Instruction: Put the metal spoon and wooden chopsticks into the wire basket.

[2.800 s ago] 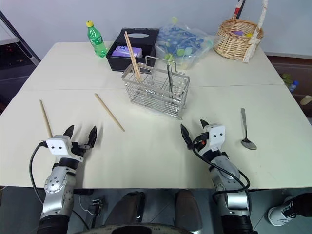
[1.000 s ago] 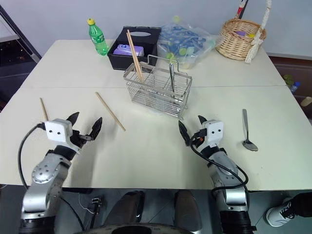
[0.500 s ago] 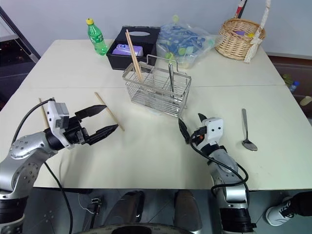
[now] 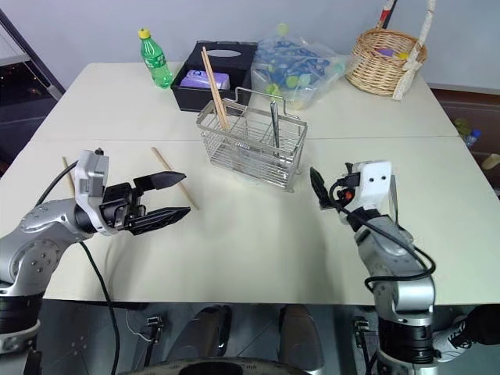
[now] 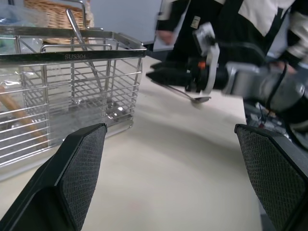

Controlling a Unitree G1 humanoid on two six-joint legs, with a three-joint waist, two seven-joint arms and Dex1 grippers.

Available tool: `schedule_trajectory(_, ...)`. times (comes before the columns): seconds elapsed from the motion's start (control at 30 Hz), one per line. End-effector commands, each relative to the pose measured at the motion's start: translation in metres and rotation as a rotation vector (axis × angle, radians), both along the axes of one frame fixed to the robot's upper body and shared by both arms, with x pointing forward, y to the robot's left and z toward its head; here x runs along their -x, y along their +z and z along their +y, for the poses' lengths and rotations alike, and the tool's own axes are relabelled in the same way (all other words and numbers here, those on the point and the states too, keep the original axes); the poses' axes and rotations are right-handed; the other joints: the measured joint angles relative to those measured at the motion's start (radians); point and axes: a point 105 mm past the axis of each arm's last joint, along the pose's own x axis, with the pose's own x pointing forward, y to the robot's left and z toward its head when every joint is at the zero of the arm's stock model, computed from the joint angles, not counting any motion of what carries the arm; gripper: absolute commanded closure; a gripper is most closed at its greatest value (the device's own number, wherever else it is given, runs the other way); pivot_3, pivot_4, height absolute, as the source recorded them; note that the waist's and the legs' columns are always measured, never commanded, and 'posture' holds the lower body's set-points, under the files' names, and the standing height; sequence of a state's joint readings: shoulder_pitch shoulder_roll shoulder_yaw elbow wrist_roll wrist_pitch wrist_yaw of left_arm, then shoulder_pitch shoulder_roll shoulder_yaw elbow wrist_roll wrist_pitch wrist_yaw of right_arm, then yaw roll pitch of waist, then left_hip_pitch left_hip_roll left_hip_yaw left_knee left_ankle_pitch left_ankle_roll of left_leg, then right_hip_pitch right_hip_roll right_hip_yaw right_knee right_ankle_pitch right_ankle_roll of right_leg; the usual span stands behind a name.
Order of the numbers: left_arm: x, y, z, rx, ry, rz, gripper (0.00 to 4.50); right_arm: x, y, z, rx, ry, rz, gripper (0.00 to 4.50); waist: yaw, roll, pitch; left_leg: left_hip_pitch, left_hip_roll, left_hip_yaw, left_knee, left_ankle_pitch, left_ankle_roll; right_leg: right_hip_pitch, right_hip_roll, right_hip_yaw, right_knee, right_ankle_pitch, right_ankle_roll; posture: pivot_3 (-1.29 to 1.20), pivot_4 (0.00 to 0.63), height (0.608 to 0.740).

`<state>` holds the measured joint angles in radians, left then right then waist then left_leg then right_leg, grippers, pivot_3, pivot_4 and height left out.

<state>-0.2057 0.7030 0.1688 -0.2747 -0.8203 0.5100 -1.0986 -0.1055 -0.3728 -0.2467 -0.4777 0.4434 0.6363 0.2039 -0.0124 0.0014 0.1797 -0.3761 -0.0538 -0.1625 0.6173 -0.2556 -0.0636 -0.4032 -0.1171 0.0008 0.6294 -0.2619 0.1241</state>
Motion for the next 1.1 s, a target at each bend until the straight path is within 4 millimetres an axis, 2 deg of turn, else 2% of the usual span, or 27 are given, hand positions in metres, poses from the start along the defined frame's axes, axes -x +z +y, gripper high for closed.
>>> schedule_trajectory(0.03, 0.000, 0.005, -0.003, -0.040, -0.034, -0.068, 0.00, 0.003, 0.017, -0.019, 0.026, -0.055, 0.012, 0.05, 0.000, 0.000, 0.000, 0.000, 0.000, 0.000, 0.000, 0.000, 0.000, 0.000, 0.000, 0.000, 0.000, 0.000, 0.000, 0.00, 0.150, 0.740)
schedule_trajectory(0.4, 0.003, 0.008, -0.004, -0.057, -0.064, -0.096, 0.00, 0.003, -0.003, -0.100, 0.038, -0.239, 0.287, 0.05, -0.001, -0.001, 0.000, -0.001, 0.000, 0.002, -0.001, 0.000, 0.000, -0.001, 0.000, 0.000, -0.001, 0.000, 0.000, 0.00, 0.150, 0.740)
schedule_trajectory(0.5, 0.002, 0.007, -0.004, -0.054, -0.041, -0.104, 0.00, 0.004, -0.007, -0.116, 0.045, -0.273, 0.357, 0.05, -0.001, -0.001, 0.001, -0.001, 0.000, 0.002, -0.001, 0.000, 0.000, -0.001, 0.000, 0.000, -0.001, 0.000, 0.000, 0.00, 0.150, 0.740)
schedule_trajectory(0.73, 0.005, 0.008, -0.003, -0.051, -0.006, -0.117, 0.00, 0.001, -0.014, -0.124, -0.020, -0.306, 0.455, 0.05, -0.001, -0.001, 0.001, -0.001, 0.001, 0.002, -0.001, 0.000, 0.000, -0.001, 0.000, 0.000, -0.001, 0.001, 0.001, 0.00, 0.150, 0.740)
schedule_trajectory(0.93, 0.009, 0.010, -0.005, -0.044, 0.006, -0.129, 0.00, -0.003, -0.021, -0.112, 0.002, -0.256, 0.517, 0.05, -0.001, -0.001, 0.001, -0.001, 0.001, 0.002, -0.001, 0.000, 0.000, -0.001, 0.000, 0.000, -0.001, 0.002, 0.003, 0.00, 0.150, 0.740)
schedule_trajectory(1.1, 0.009, 0.011, -0.007, -0.038, 0.015, -0.135, 0.00, -0.002, -0.035, -0.116, 0.005, -0.271, 0.571, 0.05, -0.001, -0.001, 0.001, -0.001, 0.001, 0.003, -0.001, 0.000, 0.000, -0.001, 0.000, 0.000, -0.001, 0.002, 0.003, 0.00, 0.150, 0.740)
